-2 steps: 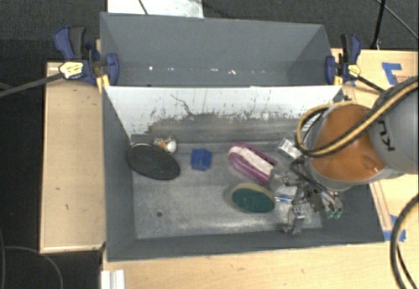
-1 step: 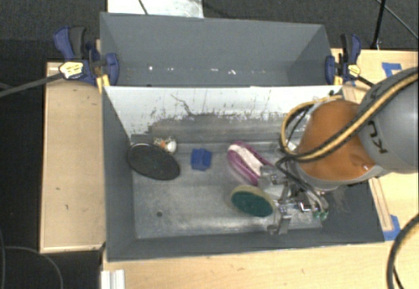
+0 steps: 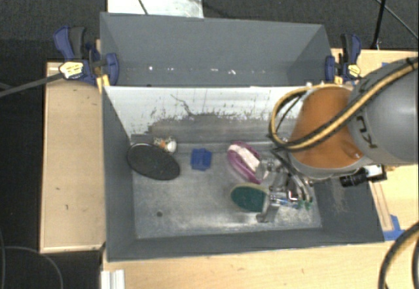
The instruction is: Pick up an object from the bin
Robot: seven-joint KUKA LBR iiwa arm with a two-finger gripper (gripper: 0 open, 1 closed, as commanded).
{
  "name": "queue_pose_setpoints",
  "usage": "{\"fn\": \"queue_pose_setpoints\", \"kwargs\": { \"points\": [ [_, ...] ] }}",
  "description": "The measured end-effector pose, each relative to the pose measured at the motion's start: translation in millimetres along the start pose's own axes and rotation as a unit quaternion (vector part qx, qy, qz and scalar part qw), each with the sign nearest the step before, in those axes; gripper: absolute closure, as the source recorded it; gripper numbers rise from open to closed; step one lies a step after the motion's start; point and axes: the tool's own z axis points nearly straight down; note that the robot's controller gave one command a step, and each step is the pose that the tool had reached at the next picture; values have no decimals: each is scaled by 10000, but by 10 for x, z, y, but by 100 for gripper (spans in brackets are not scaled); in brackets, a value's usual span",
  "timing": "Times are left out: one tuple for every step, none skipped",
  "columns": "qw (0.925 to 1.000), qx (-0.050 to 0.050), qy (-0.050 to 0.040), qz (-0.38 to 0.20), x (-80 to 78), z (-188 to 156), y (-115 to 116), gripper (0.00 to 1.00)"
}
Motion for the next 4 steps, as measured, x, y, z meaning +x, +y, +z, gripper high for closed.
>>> {"fn": "queue_pose_setpoints", "kwargs": {
  "points": [
    [10000, -1, -37, 87, -277, 474, 103, 0],
    [10000, 3, -58, 53, -292, 454, 94, 0],
    [9998, -26, -182, 41, -365, 386, 118, 100],
    [10000, -5, -27, -26, -394, -858, 119, 100]
  ]
}}
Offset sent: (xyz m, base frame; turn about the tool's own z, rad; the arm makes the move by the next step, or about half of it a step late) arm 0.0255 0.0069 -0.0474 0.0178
